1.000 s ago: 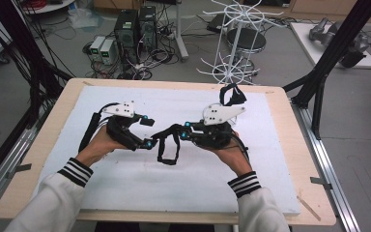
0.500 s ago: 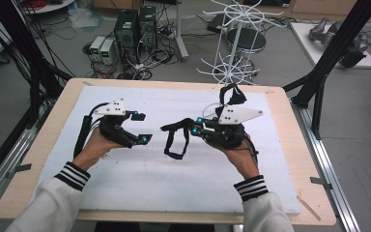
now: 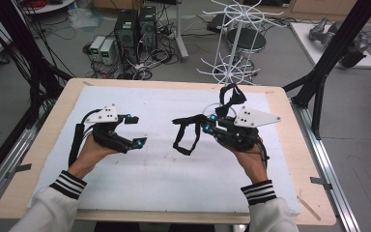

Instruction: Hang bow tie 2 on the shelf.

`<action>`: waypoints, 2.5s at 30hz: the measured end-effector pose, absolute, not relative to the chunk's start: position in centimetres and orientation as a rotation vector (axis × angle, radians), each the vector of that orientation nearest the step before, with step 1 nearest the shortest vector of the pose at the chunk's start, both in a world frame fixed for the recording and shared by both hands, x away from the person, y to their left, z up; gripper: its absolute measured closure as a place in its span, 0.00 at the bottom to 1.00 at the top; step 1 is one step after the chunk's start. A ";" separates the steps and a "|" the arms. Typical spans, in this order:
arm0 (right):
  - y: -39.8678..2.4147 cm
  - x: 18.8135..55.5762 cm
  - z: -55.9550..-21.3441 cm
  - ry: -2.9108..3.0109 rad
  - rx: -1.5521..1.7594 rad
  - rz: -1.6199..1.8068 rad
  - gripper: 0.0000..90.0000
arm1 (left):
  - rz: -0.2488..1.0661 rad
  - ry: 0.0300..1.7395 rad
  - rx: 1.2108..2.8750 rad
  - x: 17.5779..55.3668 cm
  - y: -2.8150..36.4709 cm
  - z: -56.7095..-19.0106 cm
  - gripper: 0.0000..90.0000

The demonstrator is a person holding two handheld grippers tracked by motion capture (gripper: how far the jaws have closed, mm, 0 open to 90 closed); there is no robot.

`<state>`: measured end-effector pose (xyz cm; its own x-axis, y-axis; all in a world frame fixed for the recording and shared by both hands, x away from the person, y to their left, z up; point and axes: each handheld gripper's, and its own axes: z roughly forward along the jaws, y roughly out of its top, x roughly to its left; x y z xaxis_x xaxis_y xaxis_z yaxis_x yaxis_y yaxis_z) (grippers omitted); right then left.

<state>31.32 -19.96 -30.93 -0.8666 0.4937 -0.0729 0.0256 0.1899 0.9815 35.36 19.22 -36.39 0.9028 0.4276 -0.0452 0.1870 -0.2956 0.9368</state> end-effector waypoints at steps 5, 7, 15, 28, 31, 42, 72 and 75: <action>-20.7 31.1 -30.7 2.059 0.509 1.719 0.94 | 0.276 0.468 1.851 34.8 19.8 -37.0 0.15; -21.0 31.0 -30.7 2.040 0.523 1.721 0.94 | 0.279 0.474 1.840 34.6 20.2 -37.2 0.15; -22.2 30.6 -30.3 1.982 0.556 1.724 0.93 | 0.305 0.518 1.791 33.7 21.8 -38.5 0.15; -22.6 30.5 -29.7 1.882 0.616 1.699 0.93 | 0.366 0.560 1.733 31.6 24.1 -40.2 0.15; -22.6 30.6 -29.5 1.875 0.626 1.701 0.93 | 0.369 0.570 1.727 31.4 24.5 -40.5 0.15; -22.7 31.0 -28.9 1.834 0.665 1.671 0.93 | 0.381 0.583 1.714 31.1 24.8 -41.3 0.15; -22.8 34.9 -28.4 1.740 0.777 1.606 0.93 | 0.488 0.604 1.583 30.3 26.0 -42.7 0.14; -22.8 35.4 -28.1 1.729 0.787 1.596 0.93 | 0.503 0.611 1.565 30.3 26.1 -42.9 0.14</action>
<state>35.39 -22.80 -28.14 -0.6093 0.7905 -0.0624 0.0010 0.0795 0.9968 30.29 26.09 -42.89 0.7592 0.6496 -0.0403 0.0857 -0.0383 0.9956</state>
